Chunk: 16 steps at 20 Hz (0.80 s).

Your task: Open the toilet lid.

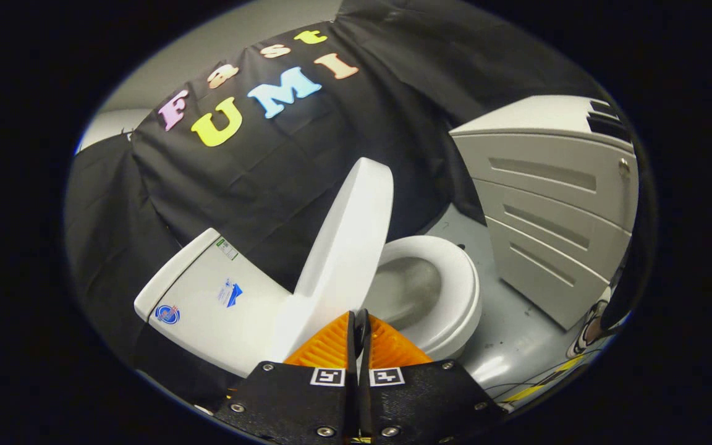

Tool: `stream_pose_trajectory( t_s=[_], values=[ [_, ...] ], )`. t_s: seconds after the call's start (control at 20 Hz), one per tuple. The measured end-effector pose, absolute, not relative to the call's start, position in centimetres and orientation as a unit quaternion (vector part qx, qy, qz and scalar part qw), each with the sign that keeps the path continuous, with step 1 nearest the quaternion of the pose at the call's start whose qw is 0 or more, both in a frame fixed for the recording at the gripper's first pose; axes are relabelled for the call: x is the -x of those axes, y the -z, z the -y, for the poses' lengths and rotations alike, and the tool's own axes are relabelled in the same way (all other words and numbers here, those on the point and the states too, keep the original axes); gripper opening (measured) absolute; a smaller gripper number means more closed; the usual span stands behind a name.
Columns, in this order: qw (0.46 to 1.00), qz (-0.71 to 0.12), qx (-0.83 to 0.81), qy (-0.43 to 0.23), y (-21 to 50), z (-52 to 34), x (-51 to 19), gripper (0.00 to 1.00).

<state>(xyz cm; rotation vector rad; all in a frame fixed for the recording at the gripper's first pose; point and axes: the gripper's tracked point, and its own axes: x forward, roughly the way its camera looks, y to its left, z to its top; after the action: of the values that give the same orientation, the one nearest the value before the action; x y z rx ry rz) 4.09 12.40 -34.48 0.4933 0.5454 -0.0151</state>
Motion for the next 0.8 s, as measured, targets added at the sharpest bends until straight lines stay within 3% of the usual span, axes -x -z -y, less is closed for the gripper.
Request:
stream_pose_trajectory(
  t_s=[0.8],
  values=[
    [0.966, -0.245, -0.086, 0.002, 28.4, -18.2, -5.1, 0.00]
  ],
)
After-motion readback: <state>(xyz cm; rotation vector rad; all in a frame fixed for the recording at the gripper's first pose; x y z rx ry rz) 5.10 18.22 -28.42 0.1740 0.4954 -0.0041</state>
